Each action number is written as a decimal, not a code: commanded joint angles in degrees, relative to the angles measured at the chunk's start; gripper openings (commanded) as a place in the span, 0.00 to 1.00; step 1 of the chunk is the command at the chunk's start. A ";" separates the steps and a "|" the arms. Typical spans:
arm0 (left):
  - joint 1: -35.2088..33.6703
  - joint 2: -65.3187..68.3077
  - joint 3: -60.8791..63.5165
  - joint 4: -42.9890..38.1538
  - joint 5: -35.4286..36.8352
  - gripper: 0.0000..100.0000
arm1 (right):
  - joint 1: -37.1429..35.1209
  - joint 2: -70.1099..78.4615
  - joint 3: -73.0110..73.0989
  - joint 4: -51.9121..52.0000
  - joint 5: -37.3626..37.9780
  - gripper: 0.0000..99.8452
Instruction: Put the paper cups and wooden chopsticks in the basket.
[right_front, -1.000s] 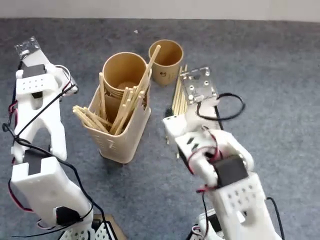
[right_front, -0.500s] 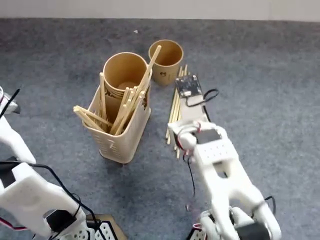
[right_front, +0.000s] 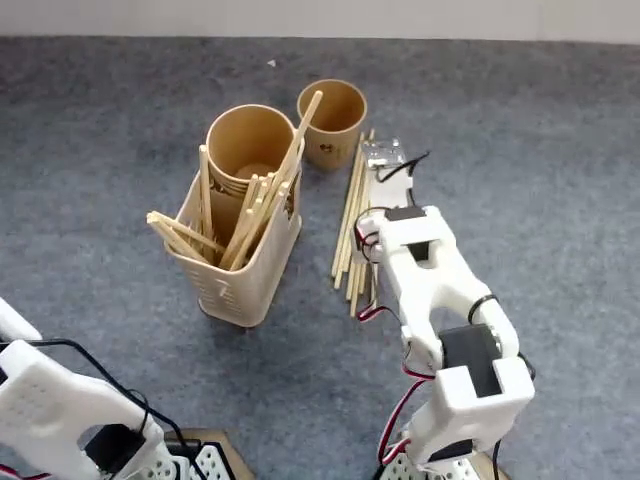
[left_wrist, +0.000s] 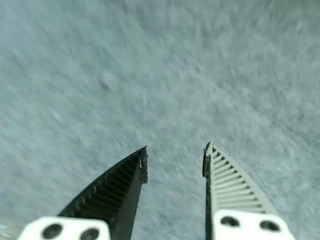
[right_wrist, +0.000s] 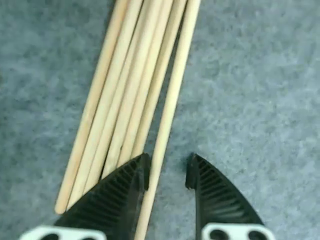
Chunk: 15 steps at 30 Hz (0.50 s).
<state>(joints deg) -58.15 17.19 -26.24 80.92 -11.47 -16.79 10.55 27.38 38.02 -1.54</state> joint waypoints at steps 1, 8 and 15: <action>-3.03 -1.36 -6.29 1.23 -1.49 0.21 | 0.31 1.98 -1.54 -0.66 1.49 0.13; -9.71 -0.84 -7.60 0.53 -1.49 0.21 | 0.40 1.89 -2.15 -0.57 2.81 0.00; -11.47 -0.66 -7.25 -0.79 -1.49 0.21 | 0.13 -18.59 -5.41 8.04 2.73 0.01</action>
<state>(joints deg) -68.79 17.19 -31.60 81.10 -12.62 -16.70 5.45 24.84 44.18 0.75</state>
